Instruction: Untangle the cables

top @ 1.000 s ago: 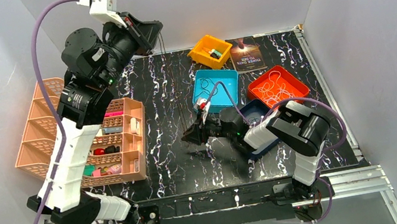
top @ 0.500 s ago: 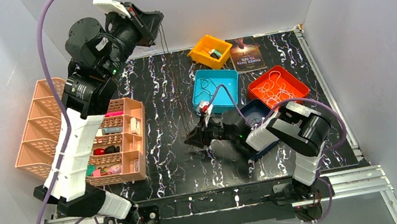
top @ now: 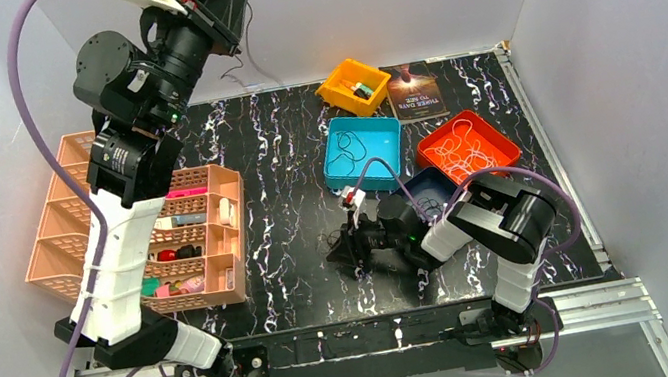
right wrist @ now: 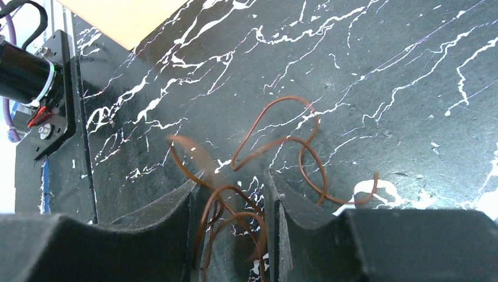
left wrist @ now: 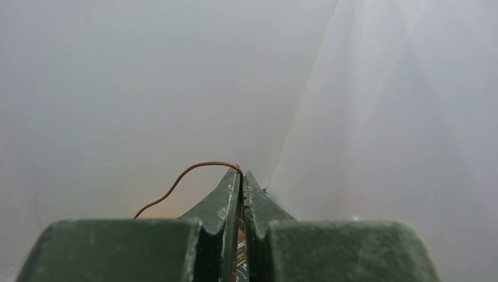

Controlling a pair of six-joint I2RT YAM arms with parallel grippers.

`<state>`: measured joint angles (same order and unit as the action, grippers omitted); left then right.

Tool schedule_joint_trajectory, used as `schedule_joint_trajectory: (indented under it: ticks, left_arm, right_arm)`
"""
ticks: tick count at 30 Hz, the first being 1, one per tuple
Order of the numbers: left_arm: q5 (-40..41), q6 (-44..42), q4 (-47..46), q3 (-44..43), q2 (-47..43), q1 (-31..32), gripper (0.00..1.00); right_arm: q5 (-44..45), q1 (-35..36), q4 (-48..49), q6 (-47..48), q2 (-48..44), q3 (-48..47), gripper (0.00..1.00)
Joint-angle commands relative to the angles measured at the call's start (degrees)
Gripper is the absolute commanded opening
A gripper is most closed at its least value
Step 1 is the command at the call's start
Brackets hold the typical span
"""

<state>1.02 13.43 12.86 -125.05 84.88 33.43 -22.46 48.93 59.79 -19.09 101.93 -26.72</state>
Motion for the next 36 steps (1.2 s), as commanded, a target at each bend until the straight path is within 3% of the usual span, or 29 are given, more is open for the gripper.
schedule_joint_trajectory:
  ticks: [1,8,21,29,36]
  left_arm:
    - [0.5,-1.1,-1.9,-1.6,-1.1,-0.3,0.0]
    - [1.4,-2.0,-2.4,-1.6,-1.4,-0.3,0.0]
    - [2.1,-4.6,-4.4,-6.0,1.8,-0.3,0.0]
    - [3.3,-4.6,-4.6,-1.1,-0.2,-0.3,0.0]
    - [3.9,-4.4,-4.7,2.4,-1.8,-0.2,0.0]
  right_arm:
    - [0.0,0.4,1.5,1.0,-1.7,-0.5,0.47]
    - [-0.7,0.4,2.0,0.6,0.0,-0.2,0.38]
    - [0.4,0.6,4.5,-0.8,0.7,2.6,0.4]
    - [1.5,0.7,-6.5,1.9,-10.8,-1.1,0.49]
    - [7.6,0.7,-19.3,5.5,-23.2,-4.8,0.58]
